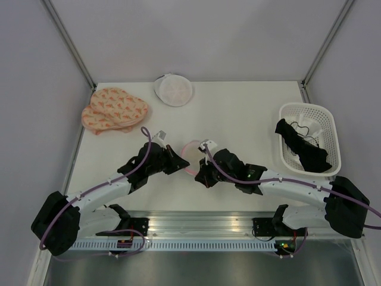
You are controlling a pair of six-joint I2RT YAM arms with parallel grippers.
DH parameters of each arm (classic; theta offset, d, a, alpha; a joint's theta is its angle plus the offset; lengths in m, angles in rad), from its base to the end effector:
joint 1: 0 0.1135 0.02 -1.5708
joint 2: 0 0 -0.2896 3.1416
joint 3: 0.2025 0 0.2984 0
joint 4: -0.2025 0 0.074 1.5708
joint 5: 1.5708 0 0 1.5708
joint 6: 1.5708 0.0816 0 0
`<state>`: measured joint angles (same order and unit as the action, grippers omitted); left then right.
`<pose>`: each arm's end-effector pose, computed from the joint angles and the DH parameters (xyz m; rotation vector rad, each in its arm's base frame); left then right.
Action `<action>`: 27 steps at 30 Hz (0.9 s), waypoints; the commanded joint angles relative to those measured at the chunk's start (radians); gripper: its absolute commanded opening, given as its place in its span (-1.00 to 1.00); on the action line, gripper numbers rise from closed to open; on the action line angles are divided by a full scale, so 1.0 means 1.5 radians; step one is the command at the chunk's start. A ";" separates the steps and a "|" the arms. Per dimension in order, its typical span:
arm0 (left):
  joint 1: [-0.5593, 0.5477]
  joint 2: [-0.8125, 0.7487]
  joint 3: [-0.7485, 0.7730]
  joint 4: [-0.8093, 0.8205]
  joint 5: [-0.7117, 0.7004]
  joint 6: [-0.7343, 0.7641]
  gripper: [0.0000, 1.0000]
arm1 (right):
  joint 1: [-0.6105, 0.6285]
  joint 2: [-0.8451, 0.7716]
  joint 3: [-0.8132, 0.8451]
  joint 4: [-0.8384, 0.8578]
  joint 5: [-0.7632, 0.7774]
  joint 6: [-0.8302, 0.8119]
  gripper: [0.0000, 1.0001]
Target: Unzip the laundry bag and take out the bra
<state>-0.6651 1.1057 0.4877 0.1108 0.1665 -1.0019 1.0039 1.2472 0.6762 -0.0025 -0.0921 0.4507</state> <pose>0.2263 -0.1946 0.1769 -0.2736 2.2816 -1.1284 0.1745 0.2881 0.1963 -0.6820 2.1917 0.9097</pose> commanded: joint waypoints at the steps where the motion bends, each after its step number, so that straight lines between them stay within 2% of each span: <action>1: 0.003 -0.021 0.018 -0.010 -0.031 0.009 -0.96 | 0.001 -0.029 0.018 -0.136 0.126 -0.008 -0.99; 5: 0.003 -0.026 0.019 -0.019 -0.035 0.006 -0.96 | 0.001 -0.024 0.013 -0.201 0.174 0.016 -0.99; 7: 0.003 -0.027 0.019 -0.020 -0.030 0.005 -0.83 | 0.001 -0.014 0.010 -0.223 0.210 0.029 -0.99; 9: 0.003 -0.030 0.021 -0.019 -0.026 0.001 -0.56 | 0.001 0.001 0.019 -0.257 0.250 0.048 -0.99; 10: 0.003 -0.037 0.020 -0.018 -0.022 0.000 -0.19 | 0.000 0.006 0.024 -0.267 0.284 0.053 -0.99; 11: 0.003 -0.041 0.018 -0.018 -0.022 -0.001 0.03 | 0.000 0.012 0.028 -0.276 0.308 0.060 -0.99; 12: 0.003 -0.046 0.015 -0.018 -0.024 -0.002 0.37 | 0.000 0.023 0.039 -0.300 0.331 0.079 -0.99; 14: 0.003 -0.068 0.010 -0.022 -0.040 -0.003 0.54 | -0.001 0.037 0.047 -0.319 0.380 0.092 -0.99; 18: 0.003 -0.104 -0.001 -0.036 -0.082 0.005 0.69 | -0.012 0.077 0.056 -0.349 0.428 0.117 -0.99; 21: 0.003 -0.093 -0.003 -0.043 -0.108 0.022 0.71 | -0.016 0.098 0.054 -0.353 0.453 0.131 -0.99; 22: 0.003 -0.084 -0.004 -0.044 -0.135 0.026 0.71 | -0.021 0.103 0.054 -0.355 0.458 0.140 -0.99; 27: 0.004 0.018 0.001 -0.003 -0.141 0.062 0.65 | -0.037 0.130 0.046 -0.342 0.465 0.139 -0.99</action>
<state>-0.6624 1.0531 0.4870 0.0624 -0.0059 -0.9771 0.9596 1.4246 0.7280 -0.5034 0.5499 0.6350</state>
